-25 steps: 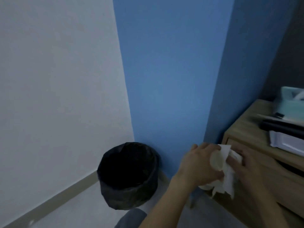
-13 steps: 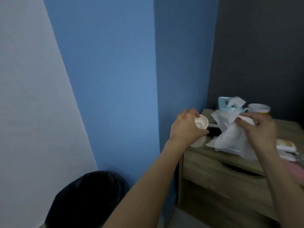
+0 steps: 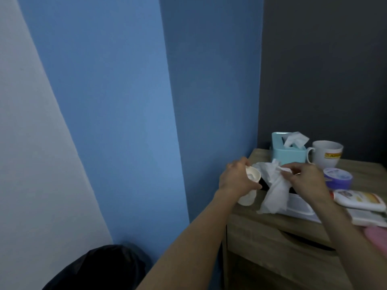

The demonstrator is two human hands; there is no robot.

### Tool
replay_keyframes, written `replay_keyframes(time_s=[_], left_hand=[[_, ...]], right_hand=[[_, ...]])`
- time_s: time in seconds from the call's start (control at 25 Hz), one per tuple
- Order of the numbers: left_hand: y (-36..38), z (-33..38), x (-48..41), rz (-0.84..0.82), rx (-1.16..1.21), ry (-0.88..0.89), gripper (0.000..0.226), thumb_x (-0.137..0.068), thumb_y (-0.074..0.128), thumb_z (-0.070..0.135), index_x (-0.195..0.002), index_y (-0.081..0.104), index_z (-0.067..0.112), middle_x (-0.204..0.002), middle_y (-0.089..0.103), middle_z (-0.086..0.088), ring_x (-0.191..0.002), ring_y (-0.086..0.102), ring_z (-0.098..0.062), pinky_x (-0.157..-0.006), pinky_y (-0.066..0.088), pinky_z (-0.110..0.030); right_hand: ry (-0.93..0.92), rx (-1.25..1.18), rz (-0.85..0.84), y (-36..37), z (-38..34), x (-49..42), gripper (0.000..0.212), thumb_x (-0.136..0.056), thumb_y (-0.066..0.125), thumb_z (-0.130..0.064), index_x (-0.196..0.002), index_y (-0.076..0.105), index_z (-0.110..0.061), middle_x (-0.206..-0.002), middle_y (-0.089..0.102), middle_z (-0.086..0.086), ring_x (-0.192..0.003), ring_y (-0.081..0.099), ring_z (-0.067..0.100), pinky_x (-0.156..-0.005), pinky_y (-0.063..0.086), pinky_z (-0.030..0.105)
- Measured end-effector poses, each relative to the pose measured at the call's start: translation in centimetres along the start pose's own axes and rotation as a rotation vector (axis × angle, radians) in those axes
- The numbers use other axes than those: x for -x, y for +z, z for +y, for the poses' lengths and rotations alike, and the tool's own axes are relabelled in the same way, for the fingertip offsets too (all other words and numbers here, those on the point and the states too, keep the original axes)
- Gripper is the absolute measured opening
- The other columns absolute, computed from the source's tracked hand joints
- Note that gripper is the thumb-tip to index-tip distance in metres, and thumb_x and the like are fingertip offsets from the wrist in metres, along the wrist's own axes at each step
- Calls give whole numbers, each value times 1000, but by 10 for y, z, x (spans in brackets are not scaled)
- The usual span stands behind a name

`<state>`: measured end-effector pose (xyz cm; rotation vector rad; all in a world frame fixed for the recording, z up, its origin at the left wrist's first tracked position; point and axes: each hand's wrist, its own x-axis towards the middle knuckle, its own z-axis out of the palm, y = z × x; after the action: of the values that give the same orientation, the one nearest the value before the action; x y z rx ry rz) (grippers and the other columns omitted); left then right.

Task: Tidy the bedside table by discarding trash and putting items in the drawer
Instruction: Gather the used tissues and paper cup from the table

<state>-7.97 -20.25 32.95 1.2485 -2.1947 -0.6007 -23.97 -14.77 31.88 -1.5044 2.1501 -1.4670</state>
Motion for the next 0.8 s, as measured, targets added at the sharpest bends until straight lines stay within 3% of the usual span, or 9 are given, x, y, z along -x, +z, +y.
replay_keyframes(time_s=[0.08, 0.24, 0.44, 0.64, 0.72, 0.8], left_hand=[[6, -4, -10, -22, 11, -7, 60, -68, 81, 26, -118, 49, 16, -122, 54, -11, -112, 50, -27, -80, 45, -36], [21, -8, -25, -62, 43, -35, 64, -67, 81, 29, -121, 48, 20, -125, 51, -11, -110, 52, -27, -83, 46, -36], [29, -10, -31, -86, 44, -28, 72, -68, 79, 41, -129, 44, 25, -132, 48, -9, -118, 47, -27, -96, 43, -39], [14, -6, -14, 89, -6, 92, 68, -80, 66, 46, -136, 42, 18, -147, 39, -5, -141, 23, -28, -117, 14, -49], [5, -3, 6, 171, 14, 158, 52, -83, 60, 38, -127, 51, 13, -136, 49, -9, -135, 33, -31, -113, 23, -50], [-6, 3, 34, 227, 76, 223, 31, -84, 57, 25, -111, 58, 10, -117, 58, -8, -117, 46, -25, -99, 38, -43]], right_hand=[[9, 37, 3, 4, 6, -10, 25, -87, 55, -5, -109, 64, 0, -111, 65, 22, -94, 57, 29, -75, 39, 28], [58, 143, -105, 14, 21, -26, 31, -87, 54, -10, -116, 59, -2, -116, 61, 24, -103, 56, 36, -86, 46, 41], [161, 224, -137, 14, 29, -21, 54, -88, 55, -22, -138, 37, -10, -137, 44, 22, -122, 45, 35, -99, 38, 45], [179, 306, -66, -6, 16, -1, 57, -87, 57, -25, -138, 36, -10, -141, 42, 19, -126, 42, 35, -100, 37, 42], [119, 266, 37, -18, 7, 17, 50, -84, 59, -18, -132, 46, -7, -133, 51, 21, -120, 48, 36, -97, 40, 41], [102, 180, 140, -33, -9, 42, 44, -85, 57, -12, -128, 52, -7, -129, 55, 20, -117, 51, 35, -97, 40, 39]])
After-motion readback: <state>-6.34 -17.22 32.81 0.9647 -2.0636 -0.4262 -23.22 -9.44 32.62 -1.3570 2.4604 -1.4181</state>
